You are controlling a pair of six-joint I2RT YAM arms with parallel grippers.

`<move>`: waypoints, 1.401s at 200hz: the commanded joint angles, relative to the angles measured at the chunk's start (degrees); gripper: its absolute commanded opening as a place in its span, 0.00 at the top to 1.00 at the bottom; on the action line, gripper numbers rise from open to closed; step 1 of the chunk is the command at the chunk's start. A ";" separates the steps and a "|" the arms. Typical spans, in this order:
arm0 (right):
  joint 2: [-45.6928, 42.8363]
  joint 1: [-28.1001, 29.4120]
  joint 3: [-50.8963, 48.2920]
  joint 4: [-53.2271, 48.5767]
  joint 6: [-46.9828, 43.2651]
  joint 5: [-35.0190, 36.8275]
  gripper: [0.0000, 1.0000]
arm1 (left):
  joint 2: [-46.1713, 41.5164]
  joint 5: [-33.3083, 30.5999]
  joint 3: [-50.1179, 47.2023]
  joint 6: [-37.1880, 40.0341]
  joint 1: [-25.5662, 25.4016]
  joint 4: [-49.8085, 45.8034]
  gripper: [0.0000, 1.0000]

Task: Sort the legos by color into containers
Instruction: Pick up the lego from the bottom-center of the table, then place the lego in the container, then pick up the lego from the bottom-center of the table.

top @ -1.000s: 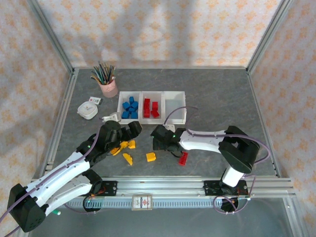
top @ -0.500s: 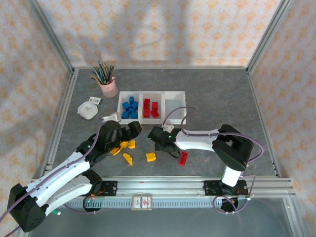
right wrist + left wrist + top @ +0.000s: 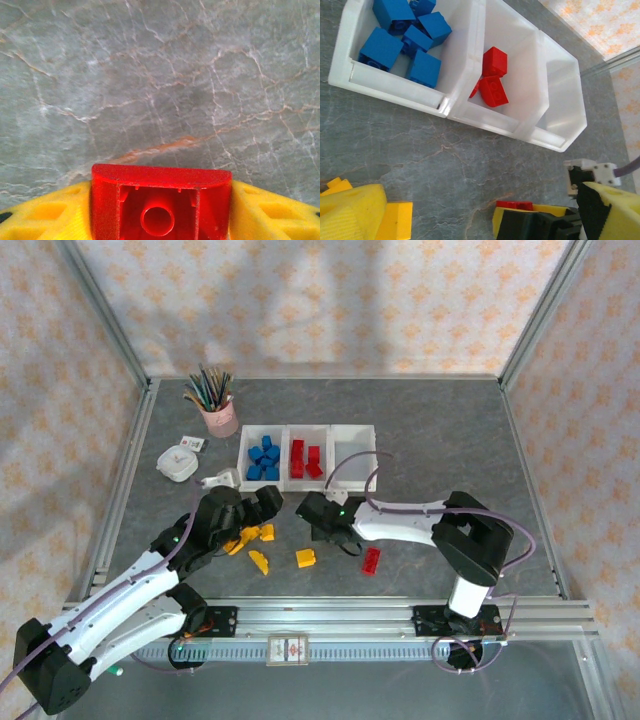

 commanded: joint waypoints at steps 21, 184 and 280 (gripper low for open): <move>-3.15 -4.45 6.86 -0.04 -6.65 2.65 0.39 | -1.31 -2.40 4.05 3.44 2.72 -3.91 0.01; 16.56 -13.34 40.56 -3.38 -23.06 5.01 0.19 | 4.54 3.53 9.47 10.11 12.41 -0.36 0.01; -12.38 -12.60 6.45 -7.78 -8.69 3.97 0.16 | 2.60 10.34 5.08 10.00 6.58 1.50 0.01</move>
